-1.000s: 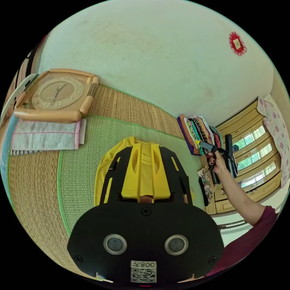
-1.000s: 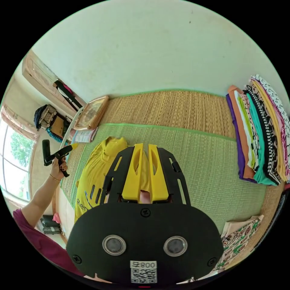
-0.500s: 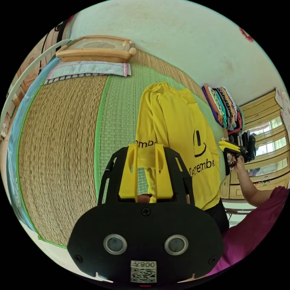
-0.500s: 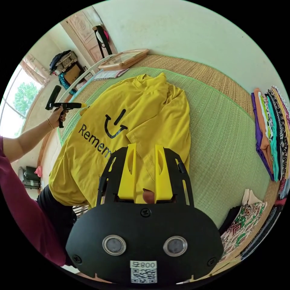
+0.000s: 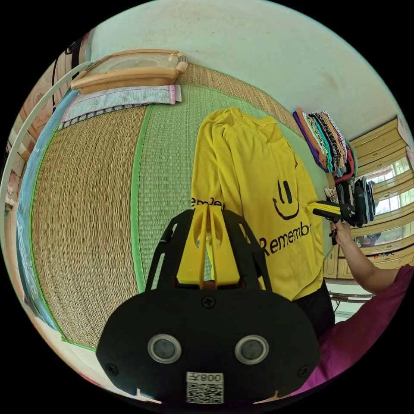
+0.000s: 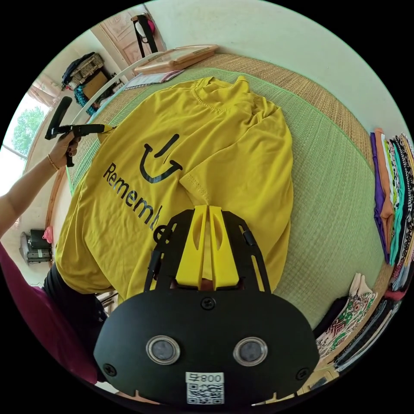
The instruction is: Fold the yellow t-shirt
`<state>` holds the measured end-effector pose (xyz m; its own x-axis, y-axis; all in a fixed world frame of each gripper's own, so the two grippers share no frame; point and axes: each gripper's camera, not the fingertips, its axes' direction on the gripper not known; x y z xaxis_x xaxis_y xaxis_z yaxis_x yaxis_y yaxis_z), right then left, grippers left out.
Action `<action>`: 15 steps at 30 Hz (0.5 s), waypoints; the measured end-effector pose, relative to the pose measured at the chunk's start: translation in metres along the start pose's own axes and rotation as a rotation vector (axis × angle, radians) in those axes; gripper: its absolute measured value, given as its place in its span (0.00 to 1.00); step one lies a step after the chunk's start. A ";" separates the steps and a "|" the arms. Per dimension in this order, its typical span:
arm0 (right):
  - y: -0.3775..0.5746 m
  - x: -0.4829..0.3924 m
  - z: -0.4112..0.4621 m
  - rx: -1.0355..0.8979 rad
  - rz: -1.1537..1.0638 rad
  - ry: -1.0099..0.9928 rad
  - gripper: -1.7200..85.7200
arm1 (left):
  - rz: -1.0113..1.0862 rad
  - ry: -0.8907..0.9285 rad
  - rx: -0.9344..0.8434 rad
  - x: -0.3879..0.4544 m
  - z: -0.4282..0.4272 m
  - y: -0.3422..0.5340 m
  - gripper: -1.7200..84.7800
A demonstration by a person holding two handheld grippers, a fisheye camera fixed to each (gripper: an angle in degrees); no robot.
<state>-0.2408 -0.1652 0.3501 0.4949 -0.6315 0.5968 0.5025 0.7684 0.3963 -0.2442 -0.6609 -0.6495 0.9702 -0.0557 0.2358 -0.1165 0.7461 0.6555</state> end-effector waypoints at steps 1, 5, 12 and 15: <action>0.002 0.003 -0.002 0.005 0.010 -0.004 0.03 | 0.004 0.004 0.012 -0.003 -0.003 0.003 0.03; 0.012 0.022 -0.040 0.103 0.061 -0.002 0.02 | 0.027 -0.031 0.059 -0.013 -0.021 0.008 0.03; 0.041 0.129 -0.120 0.220 0.288 0.135 0.02 | -0.062 -0.219 0.160 -0.081 -0.080 0.003 0.03; 0.061 0.194 -0.125 0.223 0.458 0.118 0.02 | -0.192 -0.250 0.179 -0.121 -0.081 0.011 0.04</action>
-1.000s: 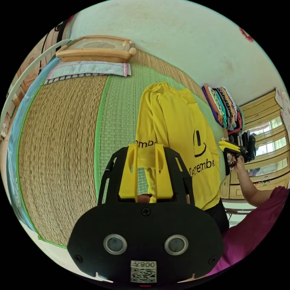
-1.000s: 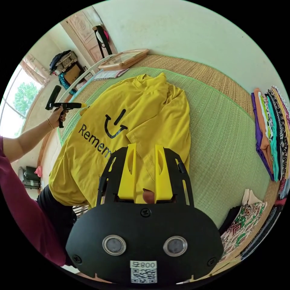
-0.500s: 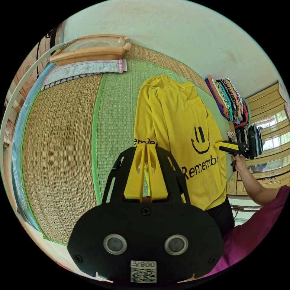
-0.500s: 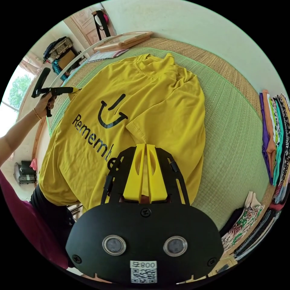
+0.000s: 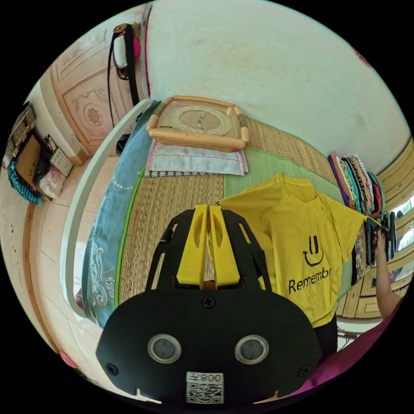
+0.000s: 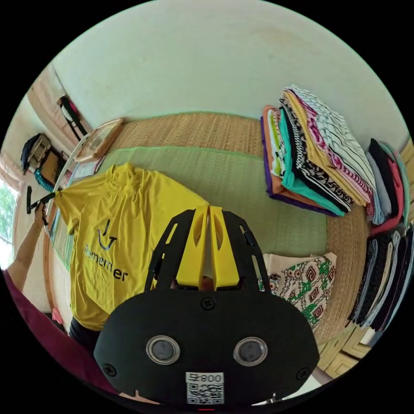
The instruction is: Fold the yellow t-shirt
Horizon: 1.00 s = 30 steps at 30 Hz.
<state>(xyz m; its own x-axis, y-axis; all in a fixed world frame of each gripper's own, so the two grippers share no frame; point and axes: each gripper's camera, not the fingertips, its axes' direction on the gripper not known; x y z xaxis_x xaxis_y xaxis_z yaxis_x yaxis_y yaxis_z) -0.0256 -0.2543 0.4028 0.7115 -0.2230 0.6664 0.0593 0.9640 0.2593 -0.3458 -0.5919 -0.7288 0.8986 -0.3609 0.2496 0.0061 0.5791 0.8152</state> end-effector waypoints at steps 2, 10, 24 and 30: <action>0.002 0.049 0.012 -0.006 0.160 -0.042 0.03 | -0.062 0.013 0.016 -0.015 0.007 0.008 0.05; 0.018 0.018 0.049 0.015 0.125 -0.178 0.04 | 0.045 0.176 -0.005 0.013 0.055 0.053 0.08; 0.033 -0.040 0.161 -0.158 -0.009 -0.004 0.02 | 0.158 0.136 -0.148 0.054 0.139 0.066 0.04; 0.023 -0.030 0.157 -0.165 0.035 -0.013 0.01 | 0.140 0.227 -0.054 0.048 0.119 0.084 0.05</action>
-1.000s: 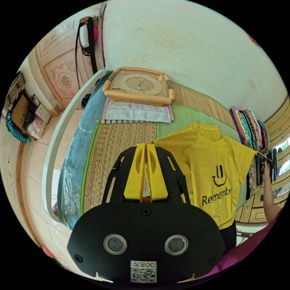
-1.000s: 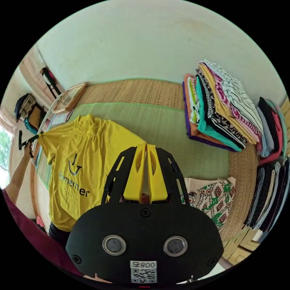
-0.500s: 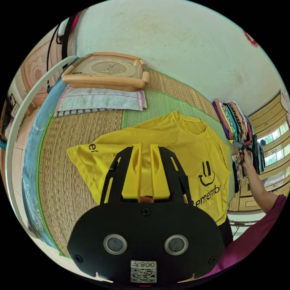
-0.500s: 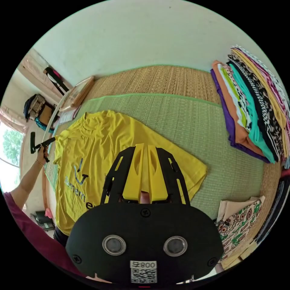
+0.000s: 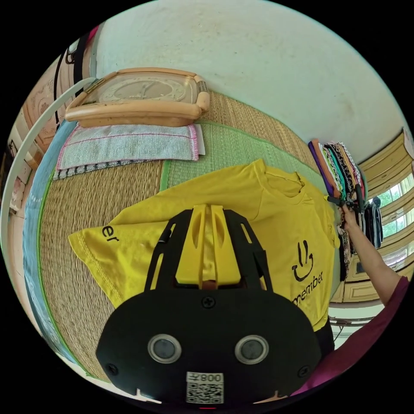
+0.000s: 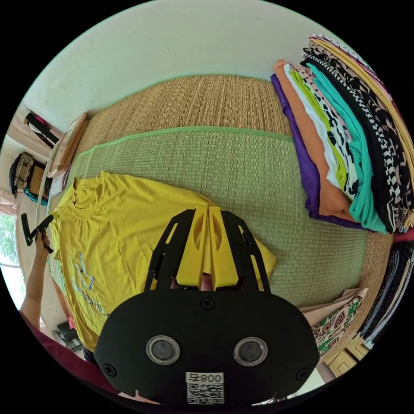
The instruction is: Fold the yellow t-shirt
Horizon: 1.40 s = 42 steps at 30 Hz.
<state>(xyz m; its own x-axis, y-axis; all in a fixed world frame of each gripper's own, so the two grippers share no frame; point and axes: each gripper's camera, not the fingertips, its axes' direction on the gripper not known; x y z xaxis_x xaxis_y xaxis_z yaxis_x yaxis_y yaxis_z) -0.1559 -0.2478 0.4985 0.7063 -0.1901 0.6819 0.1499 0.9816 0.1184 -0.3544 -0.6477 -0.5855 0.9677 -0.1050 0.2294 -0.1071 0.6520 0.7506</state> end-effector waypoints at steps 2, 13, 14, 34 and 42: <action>0.008 -0.004 -0.004 -0.003 0.025 -0.014 0.01 | 0.019 0.027 0.026 0.004 -0.006 0.005 0.05; 0.062 -0.096 -0.038 0.162 -0.123 -0.140 0.02 | 0.102 0.094 0.005 0.029 0.014 -0.002 0.05; 0.059 -0.119 -0.034 0.162 -0.179 -0.164 0.02 | 0.110 0.095 0.003 0.032 0.016 -0.003 0.05; 0.004 -0.159 -0.007 0.118 -0.144 -0.194 0.02 | 0.120 0.059 0.003 0.032 -0.010 -0.022 0.03; 0.143 -0.065 -0.091 0.179 -0.059 -0.182 0.05 | 0.065 0.040 -0.008 -0.022 -0.124 0.118 0.06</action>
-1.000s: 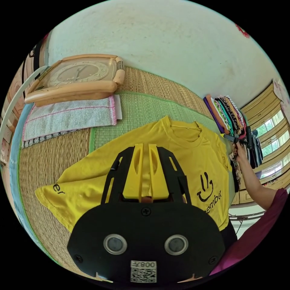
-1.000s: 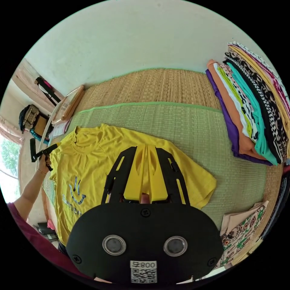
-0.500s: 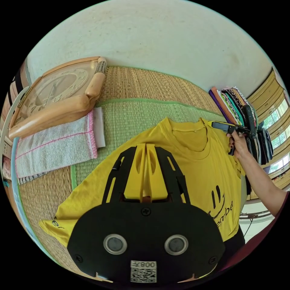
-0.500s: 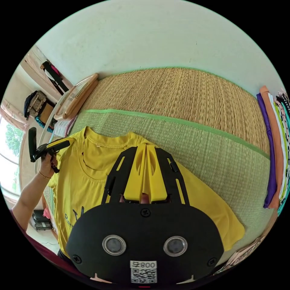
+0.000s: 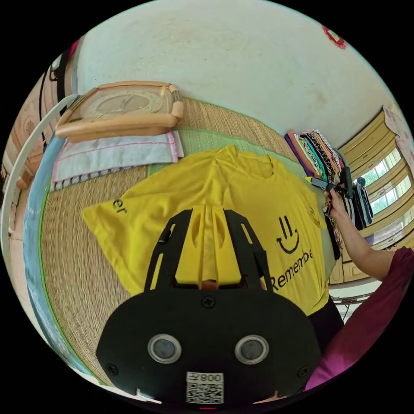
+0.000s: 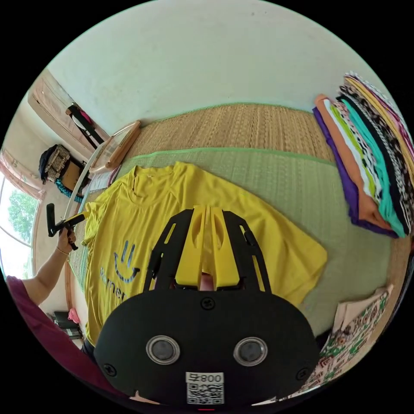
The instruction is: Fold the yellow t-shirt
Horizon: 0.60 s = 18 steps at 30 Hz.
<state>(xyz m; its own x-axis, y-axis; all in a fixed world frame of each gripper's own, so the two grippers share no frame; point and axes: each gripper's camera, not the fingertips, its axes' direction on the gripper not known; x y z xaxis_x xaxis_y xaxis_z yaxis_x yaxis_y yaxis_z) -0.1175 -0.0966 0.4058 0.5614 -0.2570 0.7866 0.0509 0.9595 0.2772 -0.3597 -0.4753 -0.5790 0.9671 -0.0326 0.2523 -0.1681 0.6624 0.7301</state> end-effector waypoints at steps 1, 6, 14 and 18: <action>0.024 0.017 -0.020 0.008 0.043 0.010 0.06 | -0.044 -0.010 0.008 -0.009 -0.015 0.024 0.06; 0.104 0.063 -0.069 -0.018 0.194 0.047 0.09 | -0.200 -0.046 0.039 -0.036 -0.053 0.096 0.09; 0.124 0.072 -0.061 -0.055 0.259 0.005 0.10 | -0.313 -0.083 0.014 -0.053 -0.064 0.117 0.06; 0.103 0.095 -0.070 -0.003 0.301 0.017 0.10 | -0.310 -0.092 -0.004 -0.054 -0.076 0.116 0.05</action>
<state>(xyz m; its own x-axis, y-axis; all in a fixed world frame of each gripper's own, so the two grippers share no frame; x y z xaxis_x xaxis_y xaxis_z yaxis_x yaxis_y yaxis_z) -0.0011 -0.0136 0.4701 0.5654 0.0411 0.8238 -0.1175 0.9926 0.0311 -0.4168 -0.3393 -0.5563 0.9508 -0.3006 0.0750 0.1326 0.6135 0.7785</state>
